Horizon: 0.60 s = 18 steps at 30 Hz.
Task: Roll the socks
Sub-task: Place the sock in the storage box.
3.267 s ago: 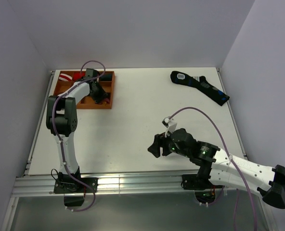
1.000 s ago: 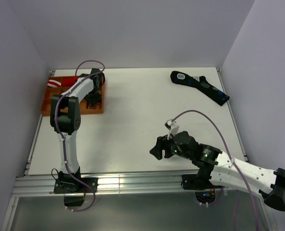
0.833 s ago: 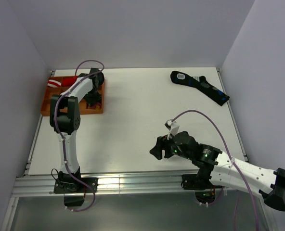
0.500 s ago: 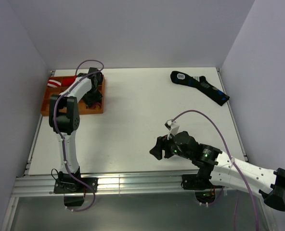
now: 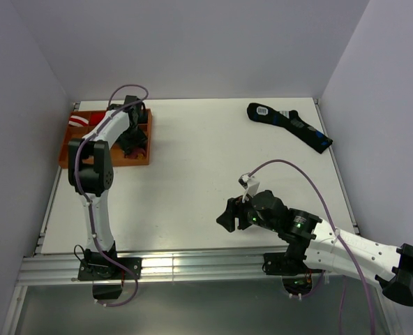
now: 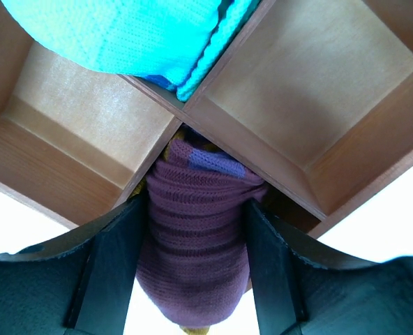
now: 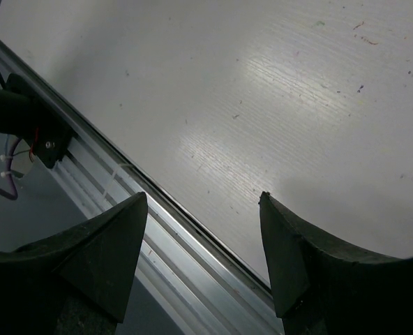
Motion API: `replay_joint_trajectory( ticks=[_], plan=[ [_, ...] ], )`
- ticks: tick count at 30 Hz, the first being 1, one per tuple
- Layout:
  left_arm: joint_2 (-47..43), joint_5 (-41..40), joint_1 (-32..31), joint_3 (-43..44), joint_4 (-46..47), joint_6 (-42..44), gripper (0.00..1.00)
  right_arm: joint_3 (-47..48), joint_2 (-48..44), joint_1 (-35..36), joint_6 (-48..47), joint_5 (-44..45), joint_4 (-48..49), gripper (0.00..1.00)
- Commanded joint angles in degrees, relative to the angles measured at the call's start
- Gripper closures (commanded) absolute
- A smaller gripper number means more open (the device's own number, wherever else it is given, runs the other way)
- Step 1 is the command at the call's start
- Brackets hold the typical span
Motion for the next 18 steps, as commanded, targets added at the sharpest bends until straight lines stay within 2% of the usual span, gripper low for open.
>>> replay_joint_trajectory(
  ticks=[1,14,18],
  plan=[
    [-4.15,0.53,0.8,2.29,-2.65,2.97,0.36,0.96,-0.18,-0.37,0.24,-0.44,2.01,0.28],
    [-7.13,4.4,1.59,3.52,-2.2,4.73,0.37,0.78,-0.18,-0.37,0.32,-0.53,2.01,0.27],
    [-10.11,6.93,1.5,-0.25,0.51,4.38,0.36,0.96,0.09,-0.37,0.06,-0.62,2.27,0.28]
  ],
)
